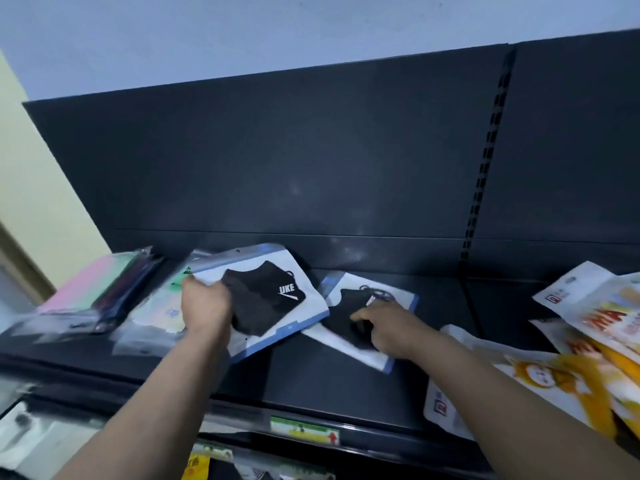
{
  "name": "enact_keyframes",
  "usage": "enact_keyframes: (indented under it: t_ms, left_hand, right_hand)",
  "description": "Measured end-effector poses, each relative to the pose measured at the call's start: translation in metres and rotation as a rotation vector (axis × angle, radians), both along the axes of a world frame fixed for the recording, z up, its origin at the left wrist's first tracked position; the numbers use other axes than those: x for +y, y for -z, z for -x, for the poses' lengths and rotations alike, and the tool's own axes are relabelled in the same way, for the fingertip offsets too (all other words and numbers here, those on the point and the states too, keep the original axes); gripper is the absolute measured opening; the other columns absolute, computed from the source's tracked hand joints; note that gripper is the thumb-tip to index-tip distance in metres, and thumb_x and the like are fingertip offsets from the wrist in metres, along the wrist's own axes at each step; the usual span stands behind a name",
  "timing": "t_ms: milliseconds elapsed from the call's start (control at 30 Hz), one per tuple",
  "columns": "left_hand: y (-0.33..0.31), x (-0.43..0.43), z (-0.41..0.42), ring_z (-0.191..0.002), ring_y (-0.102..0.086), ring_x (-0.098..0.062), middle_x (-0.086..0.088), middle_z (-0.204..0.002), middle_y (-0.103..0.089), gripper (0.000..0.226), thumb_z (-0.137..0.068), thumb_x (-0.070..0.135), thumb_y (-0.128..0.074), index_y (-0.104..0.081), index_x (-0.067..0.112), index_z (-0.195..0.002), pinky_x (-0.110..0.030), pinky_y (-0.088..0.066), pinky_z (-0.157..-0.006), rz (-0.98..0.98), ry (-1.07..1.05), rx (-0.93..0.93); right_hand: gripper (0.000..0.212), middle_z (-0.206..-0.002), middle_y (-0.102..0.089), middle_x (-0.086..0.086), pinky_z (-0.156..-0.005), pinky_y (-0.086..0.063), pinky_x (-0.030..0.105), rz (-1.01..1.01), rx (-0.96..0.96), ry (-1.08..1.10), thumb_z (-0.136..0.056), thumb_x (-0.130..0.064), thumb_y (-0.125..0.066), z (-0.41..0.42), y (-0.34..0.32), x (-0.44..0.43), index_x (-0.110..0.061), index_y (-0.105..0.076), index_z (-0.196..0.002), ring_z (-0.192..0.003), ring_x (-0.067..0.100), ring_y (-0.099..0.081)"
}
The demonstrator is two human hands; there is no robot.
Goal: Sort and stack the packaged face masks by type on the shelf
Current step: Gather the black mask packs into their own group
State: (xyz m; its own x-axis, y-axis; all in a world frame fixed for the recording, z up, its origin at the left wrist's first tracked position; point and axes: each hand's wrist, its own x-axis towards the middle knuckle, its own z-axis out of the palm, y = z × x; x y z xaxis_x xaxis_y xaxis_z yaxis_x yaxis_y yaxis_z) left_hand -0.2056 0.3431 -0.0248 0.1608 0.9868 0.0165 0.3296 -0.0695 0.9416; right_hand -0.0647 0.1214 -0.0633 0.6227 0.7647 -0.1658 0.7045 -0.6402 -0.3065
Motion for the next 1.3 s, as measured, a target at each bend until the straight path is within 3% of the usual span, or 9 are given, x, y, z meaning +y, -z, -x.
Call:
enact_keyframes:
  t_ms: [133,300,433,533,667,800,867,1100,1300]
  left_hand:
    - [-0.008,0.027,0.006,-0.105,-0.060,-0.036,-0.018,-0.116,-0.063,0.044,-0.083,0.012,-0.054,-0.050,0.000,-0.125,-0.045,-0.047,-0.093,0.014,0.015,-0.058]
    - [-0.007,0.057,0.008,-0.081,-0.058,-0.027,-0.014,-0.100,-0.066,0.037,-0.075,0.018,-0.054,-0.056,0.003,-0.109,-0.037,-0.049,-0.078,0.027,0.109,-0.139]
    - [-0.009,0.072,0.007,-0.086,-0.062,-0.030,-0.011,-0.088,-0.064,0.005,-0.082,0.010,-0.056,-0.056,0.010,-0.087,-0.039,-0.051,-0.079,0.054,0.275,-0.066]
    - [-0.007,0.074,0.000,-0.088,-0.064,-0.030,-0.014,-0.092,-0.067,0.010,-0.083,0.009,-0.061,-0.060,0.008,-0.093,-0.041,-0.053,-0.086,0.066,0.380,0.002]
    - [-0.004,0.071,-0.020,-0.109,-0.061,-0.031,-0.014,-0.120,-0.061,0.054,-0.083,0.009,-0.066,-0.048,0.008,-0.134,-0.042,-0.049,-0.099,0.100,0.457,-0.015]
    - [0.006,0.054,-0.039,-0.114,-0.057,-0.027,-0.010,-0.128,-0.057,0.057,-0.087,0.006,-0.063,-0.041,0.011,-0.139,-0.028,-0.043,-0.100,0.063,0.575,-0.025]
    - [0.016,0.042,-0.043,-0.124,-0.051,-0.026,-0.009,-0.135,-0.052,0.060,-0.088,0.009,-0.060,-0.036,0.011,-0.143,-0.021,-0.035,-0.094,-0.033,0.611,0.084]
    - [0.041,0.021,-0.039,-0.127,-0.033,-0.031,-0.007,-0.141,-0.035,0.049,-0.089,0.031,-0.058,-0.045,0.027,-0.136,-0.043,-0.036,-0.102,-0.586,0.873,0.620]
    - [0.037,0.010,-0.040,-0.125,-0.041,-0.029,-0.002,-0.136,-0.045,0.061,-0.081,0.052,-0.064,-0.045,0.030,-0.135,-0.038,-0.040,-0.102,-0.624,1.257,0.874]
  right_hand:
    - [0.062,-0.148,-0.033,-0.004,-0.112,-0.026,0.032,0.001,-0.013,-0.030,-0.083,-0.001,-0.044,0.006,0.001,0.018,-0.037,-0.047,-0.134,-0.136,0.024,-0.028]
    - [0.047,-0.134,-0.038,-0.001,-0.104,-0.034,0.034,0.016,-0.001,0.034,-0.089,-0.046,-0.053,0.024,0.003,0.041,-0.043,-0.044,-0.135,-0.126,0.022,-0.037]
    - [0.055,-0.148,-0.031,-0.002,-0.108,-0.028,0.044,0.036,-0.055,0.135,-0.083,-0.061,-0.053,0.033,0.008,0.056,-0.047,-0.043,-0.135,-0.133,0.029,-0.027]
    - [0.045,-0.136,-0.049,0.000,-0.101,-0.037,0.036,-0.074,-0.045,0.164,-0.086,-0.051,-0.054,0.037,0.010,0.067,-0.038,-0.053,-0.129,-0.120,0.029,-0.043]
    - [0.038,-0.125,-0.059,0.007,-0.092,-0.047,0.036,-0.340,-0.063,0.369,-0.093,-0.017,-0.048,0.035,0.007,0.071,-0.025,-0.056,-0.129,-0.115,0.026,-0.053]
    - [0.047,-0.121,-0.061,0.001,-0.081,-0.049,0.034,-0.265,-0.256,0.438,-0.088,-0.006,-0.042,0.033,0.004,0.051,-0.026,-0.054,-0.128,-0.109,0.024,-0.053]
    - [0.046,-0.121,-0.061,0.000,-0.083,-0.048,0.034,-0.264,-0.272,0.416,-0.089,-0.006,-0.042,0.037,0.002,0.048,-0.027,-0.054,-0.128,-0.110,0.023,-0.053]
    - [0.032,-0.121,-0.059,0.000,-0.088,-0.048,0.036,-0.110,-0.156,0.354,-0.091,-0.039,-0.046,0.051,0.016,0.045,-0.029,-0.058,-0.120,-0.109,0.025,-0.056]
    - [0.033,-0.124,-0.058,0.003,-0.087,-0.042,0.038,-0.014,-0.167,0.295,-0.096,-0.027,-0.040,0.048,0.014,0.048,-0.028,-0.053,-0.125,-0.114,0.028,-0.046]
